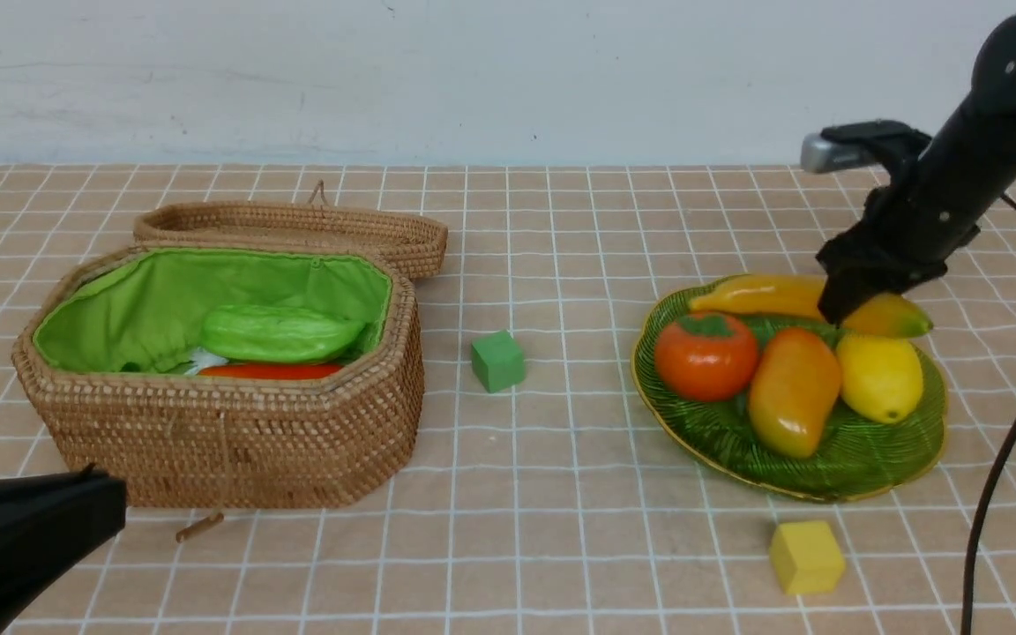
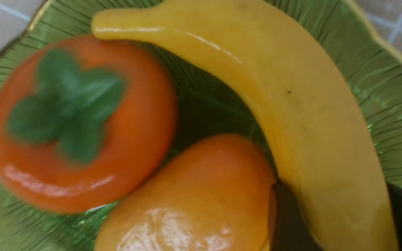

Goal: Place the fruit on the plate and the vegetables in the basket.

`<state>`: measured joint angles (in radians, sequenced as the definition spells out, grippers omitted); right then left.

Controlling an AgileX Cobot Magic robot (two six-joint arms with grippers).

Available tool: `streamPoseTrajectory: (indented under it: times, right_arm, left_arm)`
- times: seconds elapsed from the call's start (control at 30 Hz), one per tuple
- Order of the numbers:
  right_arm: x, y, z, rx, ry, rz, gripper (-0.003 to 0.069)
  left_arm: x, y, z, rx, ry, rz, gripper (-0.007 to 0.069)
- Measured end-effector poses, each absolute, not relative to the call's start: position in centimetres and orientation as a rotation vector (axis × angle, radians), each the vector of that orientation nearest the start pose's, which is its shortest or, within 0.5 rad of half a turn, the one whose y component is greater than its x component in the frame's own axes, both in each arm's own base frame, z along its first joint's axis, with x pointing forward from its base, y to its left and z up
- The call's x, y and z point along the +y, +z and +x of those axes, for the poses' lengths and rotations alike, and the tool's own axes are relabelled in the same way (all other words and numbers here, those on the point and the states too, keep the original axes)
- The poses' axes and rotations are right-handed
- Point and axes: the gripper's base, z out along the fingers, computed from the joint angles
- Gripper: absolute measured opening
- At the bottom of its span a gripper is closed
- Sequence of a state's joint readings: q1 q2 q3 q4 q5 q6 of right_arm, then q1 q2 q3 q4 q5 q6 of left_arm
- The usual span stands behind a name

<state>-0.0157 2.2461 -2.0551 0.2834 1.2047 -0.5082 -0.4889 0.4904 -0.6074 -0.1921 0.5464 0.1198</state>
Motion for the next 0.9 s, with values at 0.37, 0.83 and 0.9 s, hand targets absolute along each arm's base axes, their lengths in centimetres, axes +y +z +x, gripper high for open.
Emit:
streamPoseTrajectory:
  times: [0.37,0.83,0.9]
  right_arm:
    - [1.6,23.4,48.3,2.709,0.267,-0.577,0.0524]
    - [1.6,37.2,37.8,2.601,0.248,-0.315,0.0188]
    - [1.7,38.0,34.3,2.611,0.252,-0.309,0.0071]
  left_arm:
    - [-5.3,33.3,8.0,1.863,-0.45,0.497,0.0008]
    - [-3.5,34.5,5.0,1.598,-0.481,0.415,-0.0013]
    - [-2.9,33.6,3.9,1.549,-0.506,0.385,-0.0013]
